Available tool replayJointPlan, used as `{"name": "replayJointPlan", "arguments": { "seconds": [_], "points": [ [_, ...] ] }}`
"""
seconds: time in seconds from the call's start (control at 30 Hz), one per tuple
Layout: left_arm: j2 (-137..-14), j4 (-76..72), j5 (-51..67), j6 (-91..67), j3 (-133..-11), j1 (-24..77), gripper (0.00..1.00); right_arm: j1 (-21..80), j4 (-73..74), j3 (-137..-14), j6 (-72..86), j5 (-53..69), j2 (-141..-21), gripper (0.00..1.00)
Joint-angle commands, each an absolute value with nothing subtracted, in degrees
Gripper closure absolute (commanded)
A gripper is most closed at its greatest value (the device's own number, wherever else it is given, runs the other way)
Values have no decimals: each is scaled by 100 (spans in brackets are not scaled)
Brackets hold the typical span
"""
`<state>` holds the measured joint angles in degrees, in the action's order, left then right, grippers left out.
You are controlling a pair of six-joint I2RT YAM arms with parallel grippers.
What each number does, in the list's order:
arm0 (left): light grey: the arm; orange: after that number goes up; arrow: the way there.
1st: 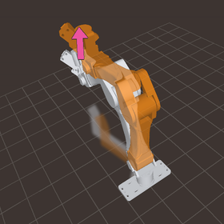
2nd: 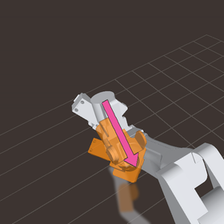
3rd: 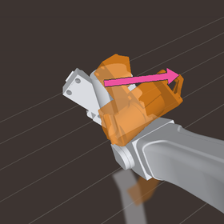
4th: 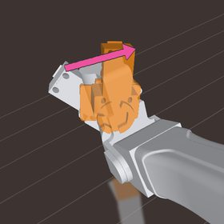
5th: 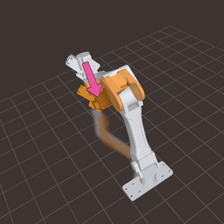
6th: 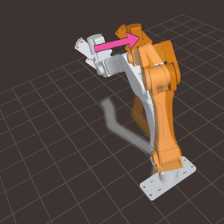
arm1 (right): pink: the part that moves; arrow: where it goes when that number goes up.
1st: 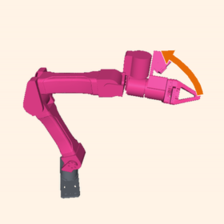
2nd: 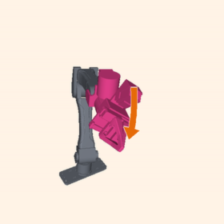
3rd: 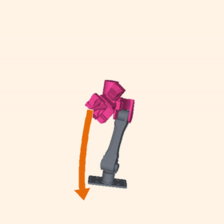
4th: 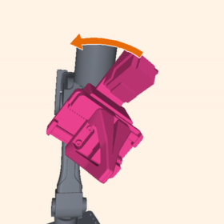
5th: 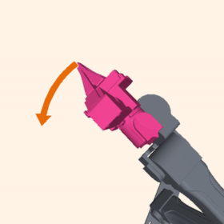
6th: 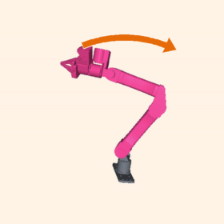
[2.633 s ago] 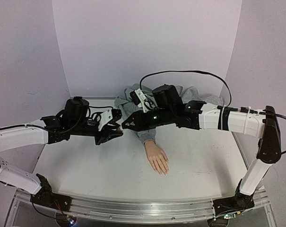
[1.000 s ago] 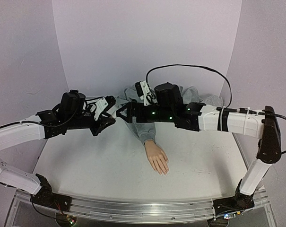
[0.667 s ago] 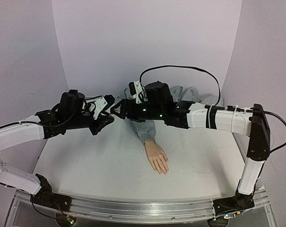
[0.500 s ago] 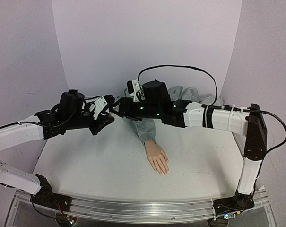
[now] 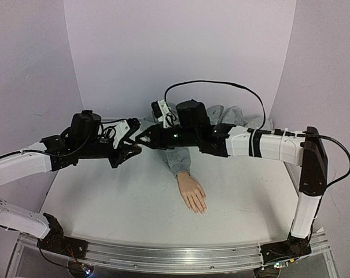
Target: Paint the nails
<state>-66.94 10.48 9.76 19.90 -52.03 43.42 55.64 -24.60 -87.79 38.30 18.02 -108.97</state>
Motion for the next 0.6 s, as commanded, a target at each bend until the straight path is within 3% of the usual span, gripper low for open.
{"name": "replayJointPlan", "arguments": {
  "seconds": [0.0,0.1,0.23,0.4,0.5,0.57],
  "points": [
    [-6435,657,3511,1986,-5230,4376,100,5592,-2906,-8243,2212,3243,-10070,100],
    [-6589,659,5727,1815,-5338,4241,100,5590,-2964,-7537,702,5525,-9544,100],
    [-7199,668,7634,1262,-5726,4158,100,5590,-2846,-7068,409,5797,-9279,100],
    [-7333,668,6821,1318,-5699,4157,100,5603,-2811,-7117,533,5217,-9267,100],
    [-7180,668,5478,1440,-5598,4157,100,5599,-2813,-7119,608,4245,-9131,81],
    [-7055,668,4356,1601,-5520,4162,100,5599,-2821,-7100,736,3461,-9053,59]
  ]
}}
